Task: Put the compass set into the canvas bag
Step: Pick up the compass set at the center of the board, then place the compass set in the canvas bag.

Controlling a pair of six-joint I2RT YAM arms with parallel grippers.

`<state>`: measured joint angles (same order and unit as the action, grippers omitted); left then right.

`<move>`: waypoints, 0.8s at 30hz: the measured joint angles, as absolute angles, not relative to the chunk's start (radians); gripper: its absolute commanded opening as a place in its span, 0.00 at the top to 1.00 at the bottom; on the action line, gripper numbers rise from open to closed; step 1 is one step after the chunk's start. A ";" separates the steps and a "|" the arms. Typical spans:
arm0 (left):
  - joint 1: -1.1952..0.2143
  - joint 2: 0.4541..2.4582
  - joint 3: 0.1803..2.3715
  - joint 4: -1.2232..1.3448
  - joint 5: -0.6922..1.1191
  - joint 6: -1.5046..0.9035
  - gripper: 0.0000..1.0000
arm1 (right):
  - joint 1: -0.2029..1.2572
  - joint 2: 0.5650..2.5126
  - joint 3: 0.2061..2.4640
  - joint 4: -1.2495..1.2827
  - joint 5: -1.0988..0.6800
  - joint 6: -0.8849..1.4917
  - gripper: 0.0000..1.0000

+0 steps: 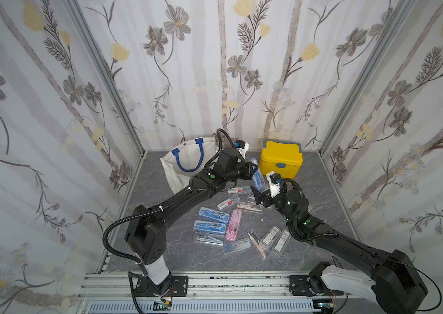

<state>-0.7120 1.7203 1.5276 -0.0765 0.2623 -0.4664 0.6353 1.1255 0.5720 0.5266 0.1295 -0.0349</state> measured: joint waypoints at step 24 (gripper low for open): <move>-0.512 1.800 1.948 -0.464 -0.210 -0.153 0.86 | 0.601 1.090 0.485 0.451 0.272 0.019 0.01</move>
<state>-0.5117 1.8000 1.9480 -0.4644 -0.2104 -0.1532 0.6006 1.0901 0.4850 0.4515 0.2722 0.0185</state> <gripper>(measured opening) 0.166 0.994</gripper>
